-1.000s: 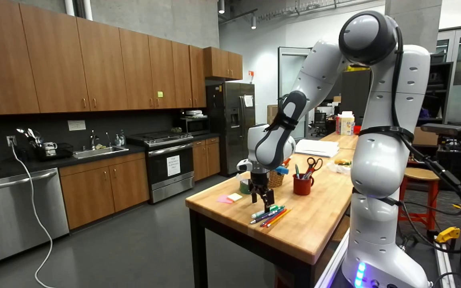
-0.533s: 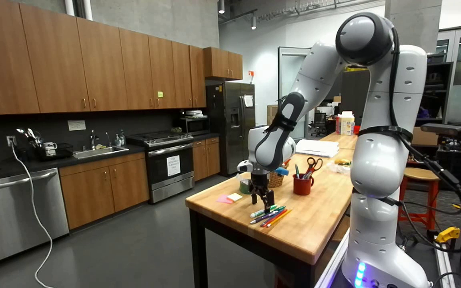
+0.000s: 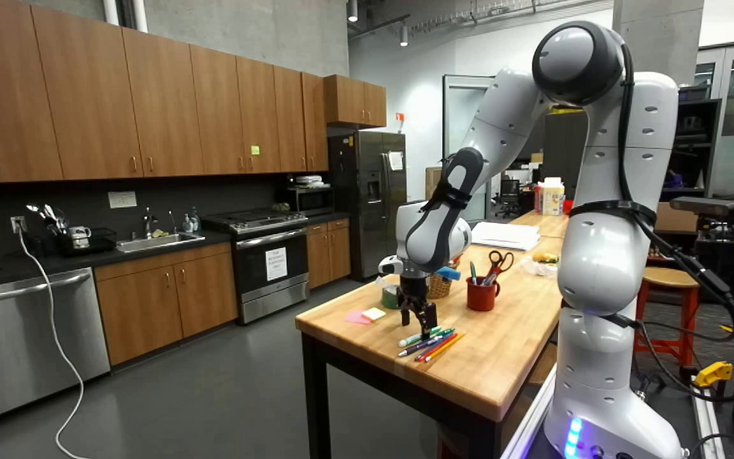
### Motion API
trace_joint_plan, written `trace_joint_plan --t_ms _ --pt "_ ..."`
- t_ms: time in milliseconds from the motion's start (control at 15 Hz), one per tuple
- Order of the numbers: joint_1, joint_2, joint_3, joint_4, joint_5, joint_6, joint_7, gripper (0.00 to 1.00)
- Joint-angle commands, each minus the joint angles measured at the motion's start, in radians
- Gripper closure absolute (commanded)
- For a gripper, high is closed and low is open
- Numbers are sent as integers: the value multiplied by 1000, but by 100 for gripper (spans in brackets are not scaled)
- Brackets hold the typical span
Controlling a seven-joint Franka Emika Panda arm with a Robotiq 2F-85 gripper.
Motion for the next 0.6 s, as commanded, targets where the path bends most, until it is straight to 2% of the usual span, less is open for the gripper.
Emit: trace_joint_plan --t_ms 0,533 --pt "-18 6 1 1 5 23 -21 0" --pt "-34 -2 4 5 -12 34 -1 0"
